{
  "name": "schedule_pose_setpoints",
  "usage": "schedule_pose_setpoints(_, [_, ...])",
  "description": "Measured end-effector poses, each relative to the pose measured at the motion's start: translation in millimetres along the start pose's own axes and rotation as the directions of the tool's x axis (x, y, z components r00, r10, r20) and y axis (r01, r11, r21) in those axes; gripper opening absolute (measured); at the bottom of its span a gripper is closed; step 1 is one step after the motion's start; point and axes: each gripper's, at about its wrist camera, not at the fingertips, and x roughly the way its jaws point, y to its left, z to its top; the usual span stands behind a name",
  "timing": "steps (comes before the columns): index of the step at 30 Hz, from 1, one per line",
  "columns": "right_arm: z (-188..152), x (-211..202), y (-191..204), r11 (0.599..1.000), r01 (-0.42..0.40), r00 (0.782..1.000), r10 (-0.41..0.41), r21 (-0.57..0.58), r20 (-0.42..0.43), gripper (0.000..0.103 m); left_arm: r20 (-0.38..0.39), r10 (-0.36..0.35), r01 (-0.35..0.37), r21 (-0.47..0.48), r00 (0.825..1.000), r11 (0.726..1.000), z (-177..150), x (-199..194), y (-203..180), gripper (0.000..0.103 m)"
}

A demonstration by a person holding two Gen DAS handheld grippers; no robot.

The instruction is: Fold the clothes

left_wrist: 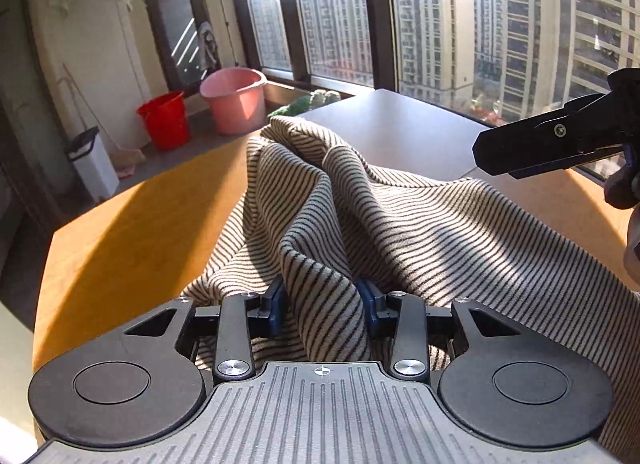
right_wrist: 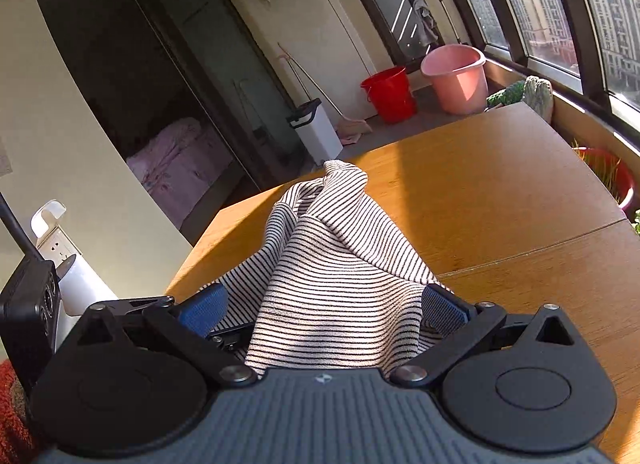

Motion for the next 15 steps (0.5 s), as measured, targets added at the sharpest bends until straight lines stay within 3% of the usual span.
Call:
schedule_pose_setpoints(3, [-3.1,24.4,8.7,0.999,0.013,0.998,-0.015,-0.041,-0.056,0.103,0.073,0.020,-0.017,-0.037,0.997,0.999,-1.0,-12.7,15.9,0.028])
schedule_pose_setpoints(5, [-5.8,40.8,8.0,0.999,0.020,0.993,-0.024,-0.035,-0.119,0.103,0.131,0.104,-0.096,-0.066,0.986,0.993,1.4,-20.2,33.8,0.024])
schedule_pose_setpoints(8, [-3.3,47.8,4.9,1.000,0.004,0.985,-0.008,-0.024,-0.172,0.103,0.137,0.073,-0.058,-0.109,0.988,0.992,3.8,-25.3,44.8,0.017])
schedule_pose_setpoints(12, [3.8,52.9,10.6,0.998,0.007,0.968,-0.021,-0.058,-0.250,0.103,0.139,0.012,0.011,-0.165,0.990,0.986,6.9,-31.4,57.6,0.018])
schedule_pose_setpoints(13, [3.9,54.6,15.5,0.995,0.012,0.964,-0.037,-0.095,-0.262,0.103,0.140,-0.003,0.029,-0.179,0.990,0.984,7.7,-32.9,60.8,0.019])
schedule_pose_setpoints(14, [4.1,55.5,20.3,0.992,0.019,0.963,-0.053,-0.128,-0.266,0.103,0.141,-0.018,0.046,-0.192,0.990,0.980,8.4,-34.4,64.0,0.029])
schedule_pose_setpoints(15, [4.9,53.3,24.9,0.989,0.034,0.969,-0.068,-0.145,-0.239,0.103,0.143,-0.033,0.063,-0.206,0.989,0.976,9.2,-35.9,67.2,0.052])
